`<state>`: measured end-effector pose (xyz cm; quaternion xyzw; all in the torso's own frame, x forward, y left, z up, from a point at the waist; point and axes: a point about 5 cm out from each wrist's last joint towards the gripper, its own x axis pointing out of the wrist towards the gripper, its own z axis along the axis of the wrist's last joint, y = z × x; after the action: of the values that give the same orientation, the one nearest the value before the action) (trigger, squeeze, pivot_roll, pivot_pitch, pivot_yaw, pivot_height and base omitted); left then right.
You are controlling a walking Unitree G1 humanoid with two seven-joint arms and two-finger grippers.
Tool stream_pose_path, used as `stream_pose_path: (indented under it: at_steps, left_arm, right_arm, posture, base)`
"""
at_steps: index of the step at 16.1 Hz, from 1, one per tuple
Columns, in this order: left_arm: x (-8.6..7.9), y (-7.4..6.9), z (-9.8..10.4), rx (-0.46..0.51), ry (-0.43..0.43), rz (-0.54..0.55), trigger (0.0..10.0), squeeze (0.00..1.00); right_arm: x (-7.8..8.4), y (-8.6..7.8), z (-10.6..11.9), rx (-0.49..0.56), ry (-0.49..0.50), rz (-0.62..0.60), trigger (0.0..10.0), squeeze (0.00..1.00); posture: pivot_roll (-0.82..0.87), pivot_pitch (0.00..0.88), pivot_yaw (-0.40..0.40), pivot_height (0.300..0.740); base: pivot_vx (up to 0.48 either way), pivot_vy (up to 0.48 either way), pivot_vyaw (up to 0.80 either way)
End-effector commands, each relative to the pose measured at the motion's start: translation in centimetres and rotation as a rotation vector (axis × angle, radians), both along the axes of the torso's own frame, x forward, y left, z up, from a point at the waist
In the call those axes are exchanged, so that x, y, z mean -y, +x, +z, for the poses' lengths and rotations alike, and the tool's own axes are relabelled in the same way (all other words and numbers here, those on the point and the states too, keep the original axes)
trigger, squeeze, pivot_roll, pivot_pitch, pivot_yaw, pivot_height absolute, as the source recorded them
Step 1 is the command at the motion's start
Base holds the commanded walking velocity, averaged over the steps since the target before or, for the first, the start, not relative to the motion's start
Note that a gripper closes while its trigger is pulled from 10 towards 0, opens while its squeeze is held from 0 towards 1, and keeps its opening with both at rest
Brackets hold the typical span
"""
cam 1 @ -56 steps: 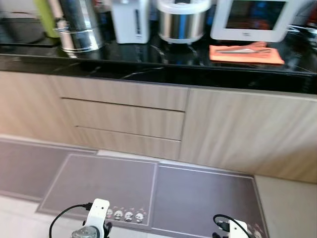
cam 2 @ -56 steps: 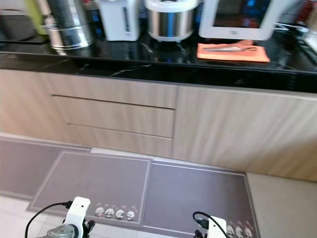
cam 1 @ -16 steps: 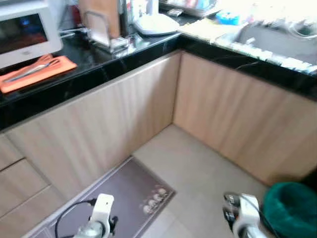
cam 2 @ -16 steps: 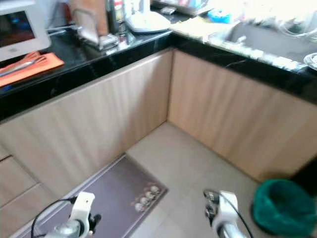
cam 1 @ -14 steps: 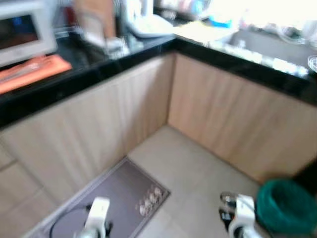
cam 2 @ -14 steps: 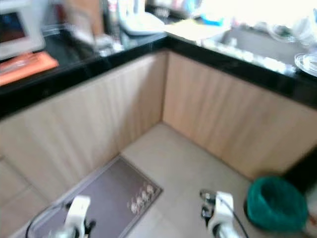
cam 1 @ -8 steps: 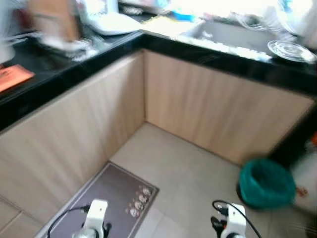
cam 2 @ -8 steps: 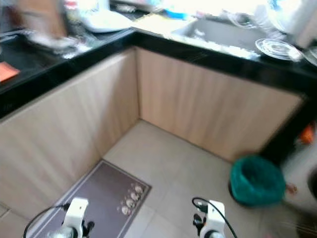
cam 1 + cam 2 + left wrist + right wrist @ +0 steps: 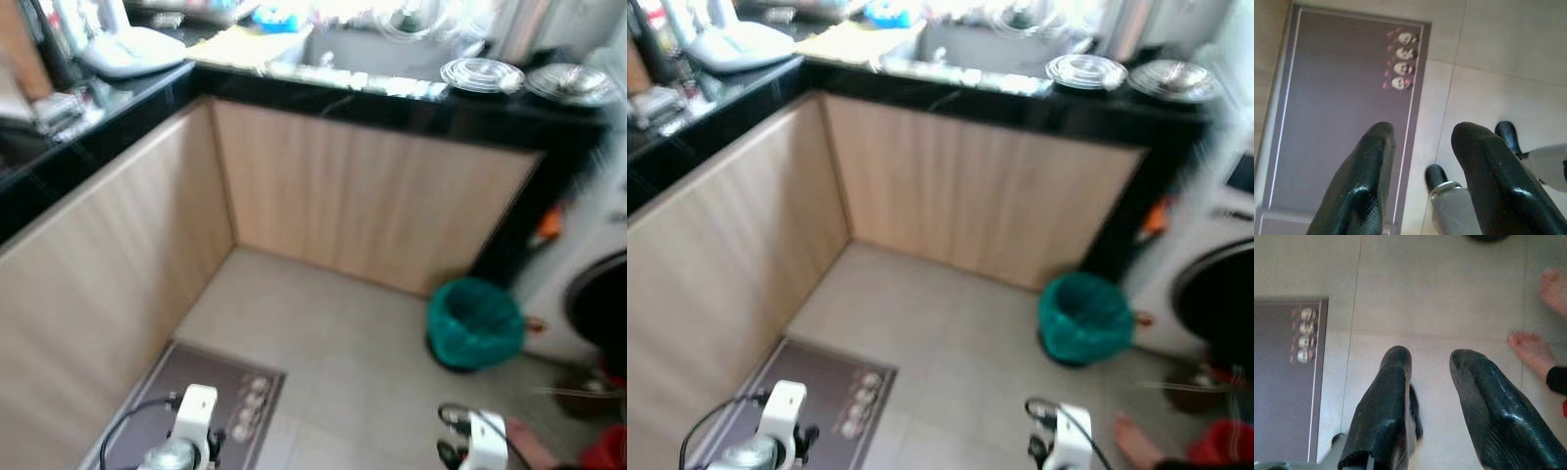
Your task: Kitchen organization
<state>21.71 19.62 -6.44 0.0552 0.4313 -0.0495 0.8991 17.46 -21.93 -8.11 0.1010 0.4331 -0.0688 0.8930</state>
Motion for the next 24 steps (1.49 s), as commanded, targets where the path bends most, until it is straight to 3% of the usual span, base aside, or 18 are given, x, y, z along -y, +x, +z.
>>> stream_pose_path:
  at_steps: [1, 12, 15, 18, 24]
  left_arm:
    - [-0.7, -0.8, -0.4, -0.031, 0.006, 0.019, 10.0, 0.0]
    - [-1.1, -1.4, -0.6, -0.041, 0.002, 0.029, 10.0, 0.0]
    - [-1.1, -1.4, -0.6, -0.037, -0.001, 0.036, 10.0, 0.0]
    - [0.0, -1.1, -0.7, -0.037, 0.003, 0.014, 10.0, 0.0]
    - [0.4, -0.7, -0.5, -0.03, 0.0, 0.002, 10.0, 0.0]
  right_arm:
    - [-0.4, -0.3, -0.2, -0.012, 0.013, -0.003, 10.0, 0.0]
    - [-1.3, -0.4, -0.5, -0.025, 0.025, -0.002, 10.0, 0.0]
    - [-1.5, -0.5, -0.5, -0.023, 0.027, -0.006, 10.0, 0.0]
    - [-0.9, -0.6, -0.5, -0.024, 0.022, -0.011, 10.0, 0.0]
    - [0.7, -0.8, -0.3, -0.051, -0.025, 0.007, 10.0, 0.0]
  posture:
    - [-0.08, 0.0, 0.005, 0.74]
    - [-0.08, 0.0, 0.002, 0.74]
    - [-0.08, 0.0, 0.002, 0.74]
    - [-0.09, 0.0, 0.007, 0.74]
    - [-0.09, 0.0, 0.012, 0.74]
  base:
    - [0.0, 0.0, -0.67]
    - [0.0, 0.0, -0.66]
    - [0.0, 0.0, 0.0]
    - [0.0, 0.0, 0.0]
    - [0.0, 0.0, 0.0]
